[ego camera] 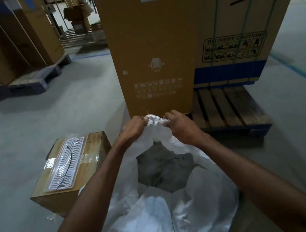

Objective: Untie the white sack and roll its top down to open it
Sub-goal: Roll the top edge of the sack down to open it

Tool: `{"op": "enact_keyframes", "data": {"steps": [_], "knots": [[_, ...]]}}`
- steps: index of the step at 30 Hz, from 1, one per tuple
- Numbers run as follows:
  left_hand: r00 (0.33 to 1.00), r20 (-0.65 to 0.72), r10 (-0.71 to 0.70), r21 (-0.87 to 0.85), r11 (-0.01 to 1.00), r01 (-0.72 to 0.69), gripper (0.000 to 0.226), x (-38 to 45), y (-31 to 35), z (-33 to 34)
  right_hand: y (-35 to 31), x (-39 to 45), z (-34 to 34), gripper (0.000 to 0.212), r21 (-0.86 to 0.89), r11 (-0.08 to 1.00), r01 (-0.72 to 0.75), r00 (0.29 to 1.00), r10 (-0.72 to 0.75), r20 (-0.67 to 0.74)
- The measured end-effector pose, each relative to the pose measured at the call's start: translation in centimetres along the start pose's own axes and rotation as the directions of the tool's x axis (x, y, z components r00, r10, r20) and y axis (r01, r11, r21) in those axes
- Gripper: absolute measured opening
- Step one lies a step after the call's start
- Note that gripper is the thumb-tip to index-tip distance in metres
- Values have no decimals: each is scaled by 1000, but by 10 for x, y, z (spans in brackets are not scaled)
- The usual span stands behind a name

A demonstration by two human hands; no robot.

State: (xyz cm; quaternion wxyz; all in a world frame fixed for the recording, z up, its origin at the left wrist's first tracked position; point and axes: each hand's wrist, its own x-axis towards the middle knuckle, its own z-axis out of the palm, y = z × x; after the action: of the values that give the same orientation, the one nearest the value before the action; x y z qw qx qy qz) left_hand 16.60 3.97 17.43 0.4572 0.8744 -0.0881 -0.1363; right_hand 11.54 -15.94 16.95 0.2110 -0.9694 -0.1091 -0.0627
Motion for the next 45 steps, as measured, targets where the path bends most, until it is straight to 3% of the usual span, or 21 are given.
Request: {"op": "enact_keyframes", "data": {"steps": [2, 4, 6, 8, 9, 11, 13, 15, 18, 20, 23, 27, 28, 30, 32, 34, 36, 38, 41, 43, 45], "knots": [[998, 65, -17, 43, 999, 14, 43, 0, -7, -1, 0, 0, 5, 20, -95, 995, -14, 1000, 15, 6], [996, 61, 70, 218, 972, -82, 61, -3, -13, 3, 1, 1, 5, 31, -15, 997, -74, 995, 75, 59], [968, 76, 240, 516, 821, -244, 61, -5, -16, 13, 3, 5, -1, 41, 235, 953, -191, 973, 151, 175], [909, 149, 389, 686, 622, -378, 40, -11, -14, 25, 2, 12, -9, 44, 384, 878, -287, 937, 172, 305], [895, 151, 419, 679, 614, -402, 28, -12, -14, 30, 1, 14, -13, 44, 399, 856, -330, 916, 187, 356], [920, 91, 380, 527, 766, -369, 11, -12, -13, 37, 1, 15, -15, 41, 397, 848, -351, 903, 195, 382], [962, 50, 269, 379, 886, -268, 19, -8, -11, 36, 2, 7, -12, 36, 320, 918, -235, 953, 152, 264], [988, 45, 148, 291, 944, -155, 32, -4, -10, 28, 4, -6, -3, 37, 72, 995, -69, 992, 61, 113], [991, 132, 4, 207, 978, -32, 44, 5, -11, 18, 5, -20, 8, 11, -199, 979, 52, 998, -55, -9], [979, 205, -13, 266, 963, -43, 48, 5, -8, 21, 9, -18, 14, 21, -163, 984, -67, 998, 69, 6], [955, 277, 109, 436, 871, -226, 64, 1, -7, 33, 15, -6, 2, 31, 243, 906, -348, 924, 287, 251], [926, 303, 227, 238, 923, -304, 35, 1, -5, 45, 25, -1, -13, 33, 374, 701, -607, 764, 385, 518], [935, 276, 223, 226, 930, -289, 34, 3, -6, 47, 28, -2, -11, 36, 396, 706, -587, 784, 374, 496], [965, 203, 167, 223, 952, -212, 42, 5, -4, 51, 26, -13, -6, 46, 381, 835, -397, 904, 282, 322], [987, 150, 56, 144, 986, -78, 39, 9, 0, 51, 26, -25, -1, 48, 123, 981, -149, 983, 133, 126], [981, 138, -136, 1, 991, 137, 26, 11, 6, 49, 27, -36, 5, 36, -160, 987, 33, 999, -29, 32], [947, 211, -241, -109, 957, 267, 31, 10, 6, 48, 31, -40, 13, 21, -184, 983, 21, 998, -9, 65], [958, 255, -128, -62, 987, 148, 44, 6, 7, 50, 34, -38, 18, 19, -2, 989, -147, 986, 146, 83], [940, 283, 193, 247, 932, -266, 59, -2, 3, 58, 34, -33, 8, 31, 383, 839, -386, 920, 323, 221], [881, 308, 360, 416, 782, -465, 45, -4, -4, 63, 33, -30, -3, 42, 482, 736, -476, 873, 330, 359], [869, 308, 387, 398, 777, -487, 24, -8, -7, 68, 31, -28, -7, 52, 481, 674, -561, 819, 368, 440]]}}
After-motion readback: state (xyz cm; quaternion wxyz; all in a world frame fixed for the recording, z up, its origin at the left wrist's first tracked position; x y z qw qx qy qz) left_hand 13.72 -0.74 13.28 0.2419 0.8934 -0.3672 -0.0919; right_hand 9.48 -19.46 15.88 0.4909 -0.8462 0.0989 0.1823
